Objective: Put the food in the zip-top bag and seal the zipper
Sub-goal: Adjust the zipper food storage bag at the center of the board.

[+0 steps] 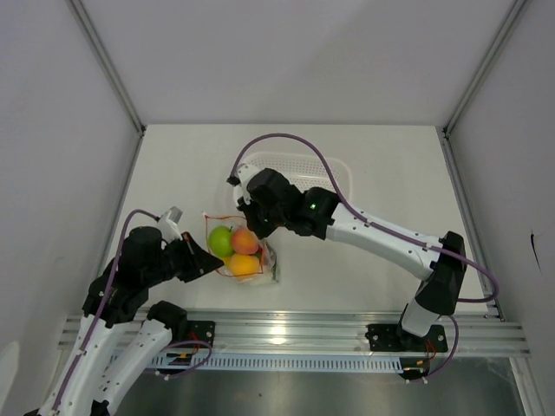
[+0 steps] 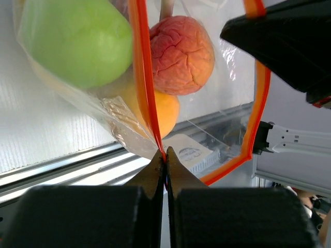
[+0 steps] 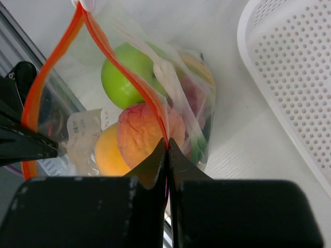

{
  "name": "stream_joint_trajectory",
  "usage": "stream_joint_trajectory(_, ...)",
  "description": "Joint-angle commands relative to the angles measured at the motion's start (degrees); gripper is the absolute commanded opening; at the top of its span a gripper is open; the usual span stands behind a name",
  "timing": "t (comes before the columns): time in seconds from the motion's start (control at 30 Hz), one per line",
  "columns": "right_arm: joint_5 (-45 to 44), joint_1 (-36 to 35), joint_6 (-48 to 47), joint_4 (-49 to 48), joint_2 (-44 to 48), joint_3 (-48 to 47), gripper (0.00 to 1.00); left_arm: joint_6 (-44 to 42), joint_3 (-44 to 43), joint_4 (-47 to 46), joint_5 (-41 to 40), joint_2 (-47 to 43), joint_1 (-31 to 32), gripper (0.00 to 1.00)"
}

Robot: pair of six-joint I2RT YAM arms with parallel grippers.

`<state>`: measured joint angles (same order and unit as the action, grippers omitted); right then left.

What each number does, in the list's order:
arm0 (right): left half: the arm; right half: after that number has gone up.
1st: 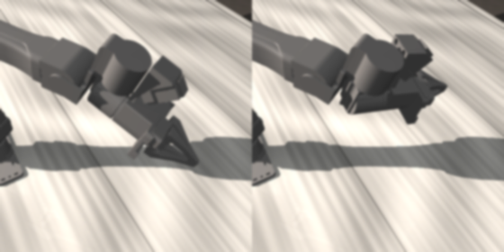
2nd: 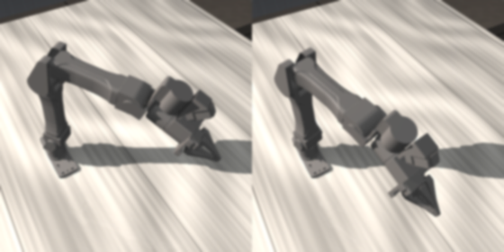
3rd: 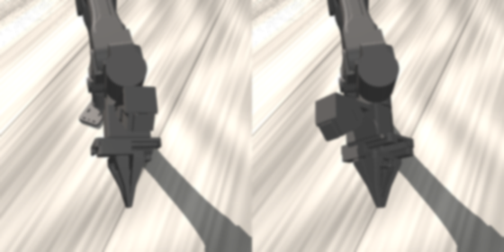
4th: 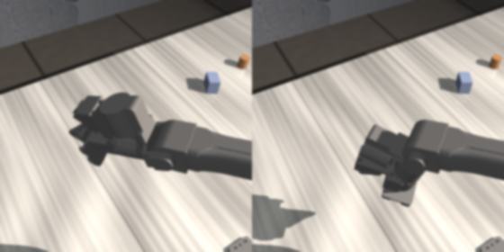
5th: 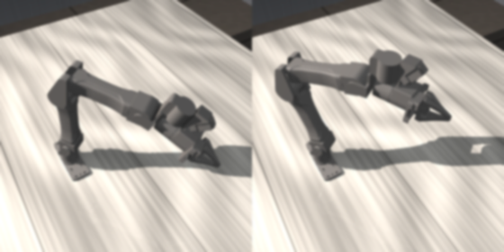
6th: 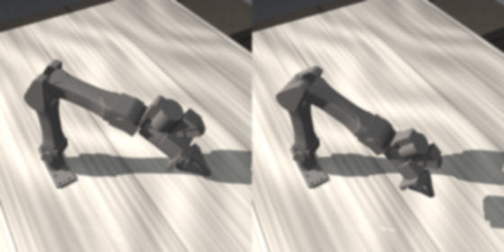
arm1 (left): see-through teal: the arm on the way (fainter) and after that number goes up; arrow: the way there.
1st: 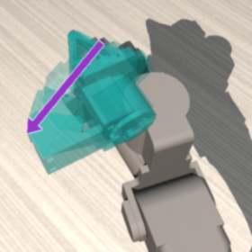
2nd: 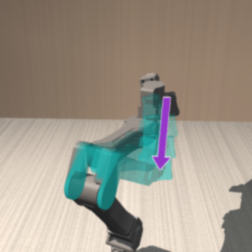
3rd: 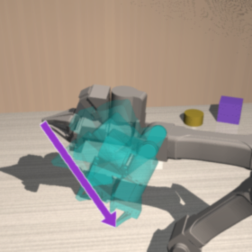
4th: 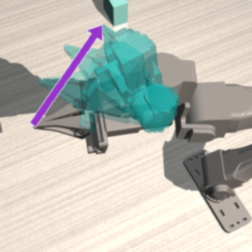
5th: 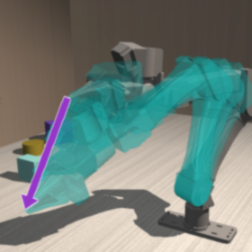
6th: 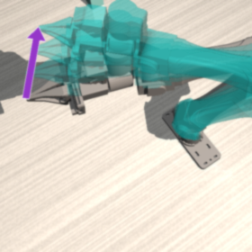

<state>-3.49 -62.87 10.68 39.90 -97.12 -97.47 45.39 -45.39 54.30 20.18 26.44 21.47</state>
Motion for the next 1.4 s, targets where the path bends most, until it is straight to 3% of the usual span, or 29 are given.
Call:
stream_joint_trajectory(0.0, 1.29, 0.12, 0.83, -1.66, 3.86, 4.20, 0.00, -1.70, -4.26, -0.08, -3.04, -0.42, -0.12, 0.01)
stream_joint_trajectory(0.13, 2.17, 0.12, 2.33, -2.72, 8.69, 7.82, 0.00, -3.72, -6.55, 0.10, -4.10, 2.21, -0.12, 0.01)
stream_joint_trajectory(0.5, 7.00, -5.24, 9.36, -2.37, 17.31, 10.81, 0.00, -6.18, -11.29, -8.51, 3.71, 13.72, 0.76, 0.01)
stream_joint_trajectory(0.67, 5.51, -9.54, 14.71, -6.92, 16.44, 12.91, 0.00, -9.08, -13.24, -9.39, 6.35, 17.95, 2.43, 0.01)
stream_joint_trajectory(0.77, 0.18, -9.90, 18.83, -10.27, 15.12, 14.15, 0.00, -10.75, -13.24, -9.30, 7.85, 18.30, 2.78, 0.01)
stream_joint_trajectory(0.97, -6.79, -9.73, 22.98, -15.19, 12.31, 15.99, 0.00, -13.66, -8.50, -7.81, 10.13, 16.72, 2.78, 0.01)
stream_joint_trajectory(1.1, -4.78, -8.94, 22.28, -16.96, 9.68, 16.17, 0.05, -13.92, -4.98, -8.42, 10.58, 15.75, 2.78, 0.01)
stream_joint_trajectory(1.13, -4.51, -8.59, 22.02, -16.96, 9.06, 15.65, 0.11, -14.01, -4.89, -8.51, 10.66, 15.66, 2.78, 0.01)
stream_joint_trajectory(1.23, -3.37, -7.80, 20.53, -16.87, 7.74, 15.12, 0.18, -14.45, -4.89, -8.78, 10.49, 16.28, 2.78, 0.00)
stream_joint_trajectory(1.37, -2.40, -6.39, 20.00, -15.73, 7.65, 13.36, 0.17, -15.15, -5.76, -7.72, 10.22, 17.51, 2.78, 0.01)
